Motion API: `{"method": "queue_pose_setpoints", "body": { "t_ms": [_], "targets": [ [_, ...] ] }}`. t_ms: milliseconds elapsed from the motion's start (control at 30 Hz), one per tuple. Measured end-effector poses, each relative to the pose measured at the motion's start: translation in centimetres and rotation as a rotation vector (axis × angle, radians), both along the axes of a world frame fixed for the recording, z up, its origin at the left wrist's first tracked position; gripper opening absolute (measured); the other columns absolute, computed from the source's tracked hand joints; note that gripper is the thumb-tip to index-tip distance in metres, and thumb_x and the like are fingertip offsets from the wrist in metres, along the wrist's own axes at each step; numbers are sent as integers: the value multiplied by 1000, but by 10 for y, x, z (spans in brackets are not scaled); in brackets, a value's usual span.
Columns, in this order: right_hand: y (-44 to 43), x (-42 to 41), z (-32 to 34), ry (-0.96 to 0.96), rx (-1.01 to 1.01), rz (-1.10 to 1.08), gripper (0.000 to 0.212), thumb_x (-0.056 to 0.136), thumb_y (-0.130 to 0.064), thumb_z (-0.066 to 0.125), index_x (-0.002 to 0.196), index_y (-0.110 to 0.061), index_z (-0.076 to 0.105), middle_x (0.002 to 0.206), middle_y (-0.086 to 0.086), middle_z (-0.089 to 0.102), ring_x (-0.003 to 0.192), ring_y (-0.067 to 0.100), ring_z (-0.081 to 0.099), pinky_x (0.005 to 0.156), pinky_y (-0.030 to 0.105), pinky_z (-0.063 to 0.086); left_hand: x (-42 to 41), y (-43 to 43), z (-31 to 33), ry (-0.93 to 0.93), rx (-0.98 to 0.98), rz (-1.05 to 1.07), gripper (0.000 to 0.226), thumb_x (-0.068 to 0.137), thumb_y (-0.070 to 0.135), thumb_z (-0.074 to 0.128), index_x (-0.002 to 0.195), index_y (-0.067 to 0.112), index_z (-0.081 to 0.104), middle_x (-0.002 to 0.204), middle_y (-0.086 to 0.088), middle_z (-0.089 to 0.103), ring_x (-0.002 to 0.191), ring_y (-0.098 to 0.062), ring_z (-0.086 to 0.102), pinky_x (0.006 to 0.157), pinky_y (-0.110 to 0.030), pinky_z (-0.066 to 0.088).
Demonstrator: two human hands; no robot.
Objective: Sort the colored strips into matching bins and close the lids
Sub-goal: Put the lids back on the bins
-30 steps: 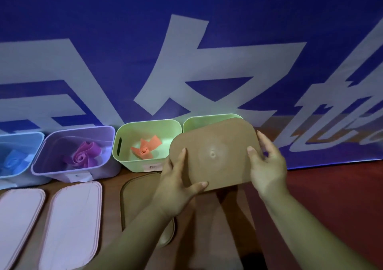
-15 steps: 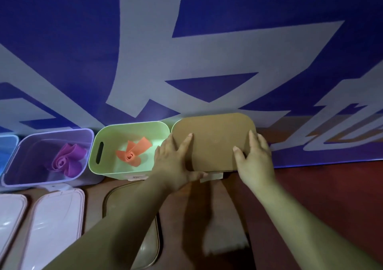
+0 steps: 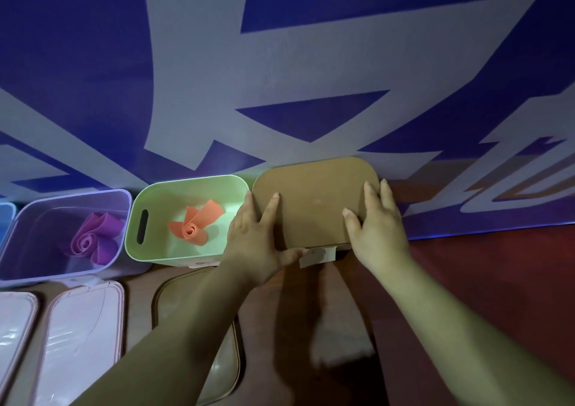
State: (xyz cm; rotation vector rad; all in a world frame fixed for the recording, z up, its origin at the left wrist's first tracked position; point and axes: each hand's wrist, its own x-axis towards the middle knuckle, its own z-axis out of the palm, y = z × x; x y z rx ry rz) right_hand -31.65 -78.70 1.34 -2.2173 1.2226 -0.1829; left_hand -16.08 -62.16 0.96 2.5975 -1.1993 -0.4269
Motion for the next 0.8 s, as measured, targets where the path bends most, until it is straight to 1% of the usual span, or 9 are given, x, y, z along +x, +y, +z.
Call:
{"method": "queue_pose_setpoints", "body": {
  "t_ms": [200, 367, 467, 567, 667, 800],
  "targets": [
    [-1, -2, -1, 31, -12, 45, 69, 99, -49, 44, 157, -25, 14, 166, 7, 1, 149, 35, 18, 117, 41, 27, -1, 2, 0, 19, 2, -12, 117, 62, 86, 49, 155, 31, 5, 162, -21, -7, 149, -37, 8, 119, -45, 20],
    [-1, -3, 1, 1, -7, 33, 70, 98, -48, 49, 156, -27, 17, 166, 7, 5, 148, 34, 21, 115, 43, 31, -1, 1, 2, 12, -4, -3, 119, 59, 88, 45, 155, 27, 10, 162, -19, -2, 148, -38, 12, 120, -47, 23],
    [0, -2, 3, -16, -18, 15, 70, 97, -49, 50, 156, -29, 17, 166, 5, 5, 149, 32, 20, 116, 43, 31, -2, 0, 4, 50, -36, 24, 123, 56, 87, 48, 155, 24, 14, 162, -17, 1, 147, -37, 14, 120, -47, 22],
    [2, -1, 5, -16, -19, 8, 71, 96, -49, 51, 156, -30, 17, 166, 4, 3, 150, 31, 17, 117, 43, 29, -3, 2, 4, 96, -57, 52, 124, 55, 85, 53, 155, 24, 14, 163, -15, -2, 148, -35, 11, 121, -46, 20],
    [2, 1, 6, -14, -18, 9, 72, 96, -49, 52, 156, -29, 17, 166, 5, 3, 150, 31, 16, 117, 42, 27, -2, 2, 4, 94, -72, 60, 124, 54, 84, 54, 155, 25, 14, 163, -14, -1, 149, -34, 10, 120, -47, 21],
    [2, 4, 6, 9, -27, 19, 72, 97, -49, 51, 156, -30, 16, 166, 7, 2, 151, 32, 14, 117, 42, 27, 2, 1, 4, 89, -48, 46, 122, 58, 80, 63, 155, 26, 10, 163, -14, -4, 149, -33, 8, 121, -46, 20]
  ]
}}
